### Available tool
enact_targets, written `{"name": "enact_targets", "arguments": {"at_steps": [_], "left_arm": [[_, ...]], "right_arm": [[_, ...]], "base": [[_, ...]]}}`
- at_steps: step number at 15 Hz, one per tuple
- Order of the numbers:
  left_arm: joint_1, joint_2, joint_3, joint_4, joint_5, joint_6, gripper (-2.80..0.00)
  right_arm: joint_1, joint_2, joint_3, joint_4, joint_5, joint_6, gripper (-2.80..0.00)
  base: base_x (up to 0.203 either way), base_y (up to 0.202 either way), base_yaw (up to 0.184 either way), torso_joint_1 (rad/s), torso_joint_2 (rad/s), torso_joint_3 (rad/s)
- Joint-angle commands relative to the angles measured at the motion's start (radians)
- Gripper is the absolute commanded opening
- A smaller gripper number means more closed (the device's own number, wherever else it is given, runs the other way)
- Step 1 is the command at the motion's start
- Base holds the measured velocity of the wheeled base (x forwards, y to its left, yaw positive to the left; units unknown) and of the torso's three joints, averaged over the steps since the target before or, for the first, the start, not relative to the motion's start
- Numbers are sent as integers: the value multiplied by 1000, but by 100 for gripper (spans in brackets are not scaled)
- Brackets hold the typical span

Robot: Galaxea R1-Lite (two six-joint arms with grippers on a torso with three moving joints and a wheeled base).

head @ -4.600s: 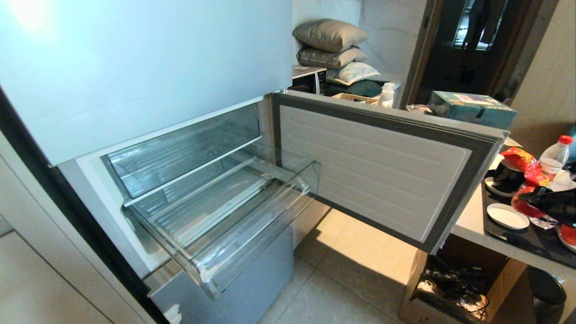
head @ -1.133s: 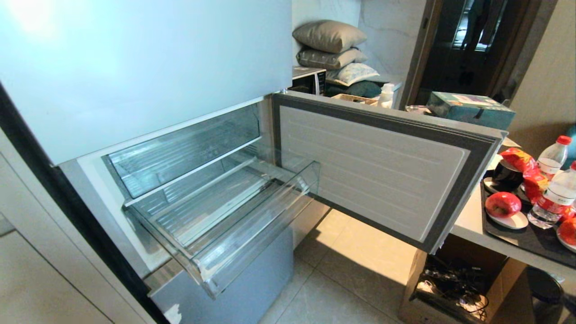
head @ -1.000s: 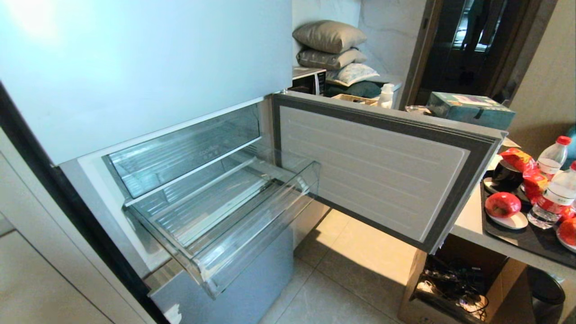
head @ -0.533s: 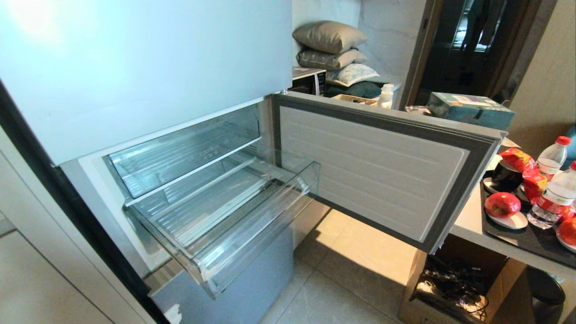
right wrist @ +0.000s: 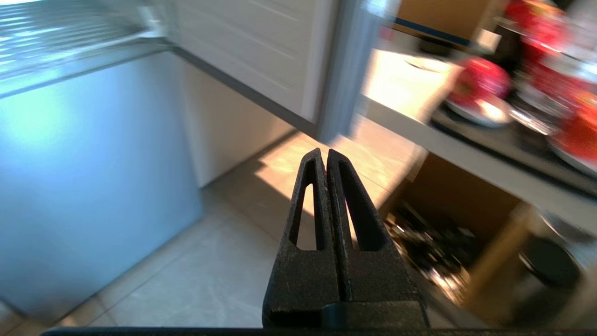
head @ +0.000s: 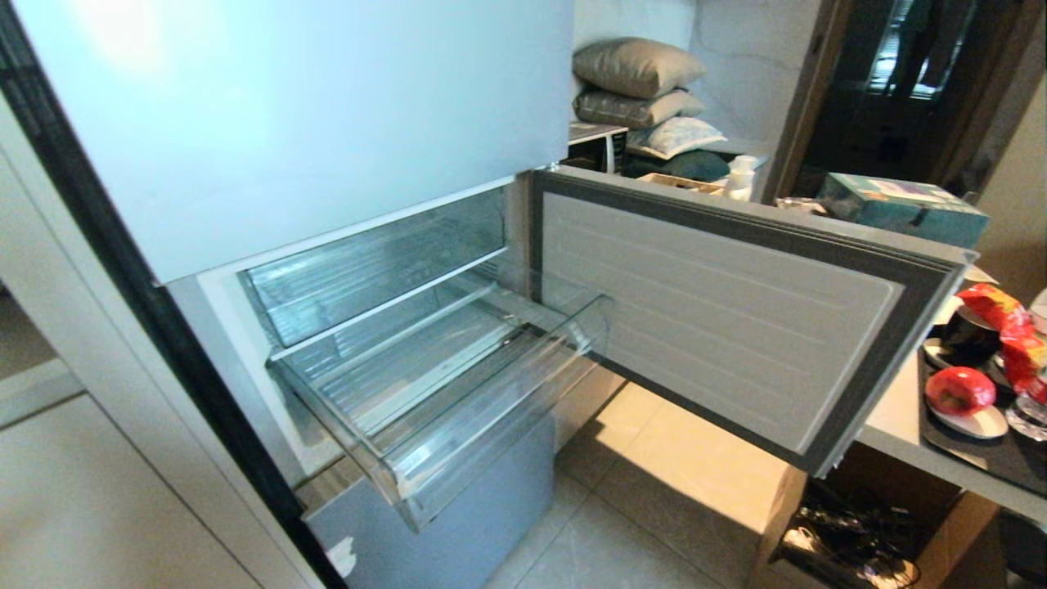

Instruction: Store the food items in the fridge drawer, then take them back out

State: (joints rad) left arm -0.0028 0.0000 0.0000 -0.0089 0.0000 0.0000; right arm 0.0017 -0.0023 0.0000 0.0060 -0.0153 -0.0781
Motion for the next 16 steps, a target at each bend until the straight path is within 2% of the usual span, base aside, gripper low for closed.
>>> {"name": "enact_targets", "arguments": {"at_steps": [1,13,16], "left_arm": [[1,0,2,0,0,0,-280],[1,0,2,0,0,0,-280],[1,0,2,0,0,0,-280]], "right_arm": [[1,2,0,2,0,0,-280],[1,2,0,2,0,6,-280],[1,3,0,0,-4,50,-280]], "base": [[1,-7,177,2,2,2],[1,-7,175,2,2,1],[1,-8,176,4,7,5]]}}
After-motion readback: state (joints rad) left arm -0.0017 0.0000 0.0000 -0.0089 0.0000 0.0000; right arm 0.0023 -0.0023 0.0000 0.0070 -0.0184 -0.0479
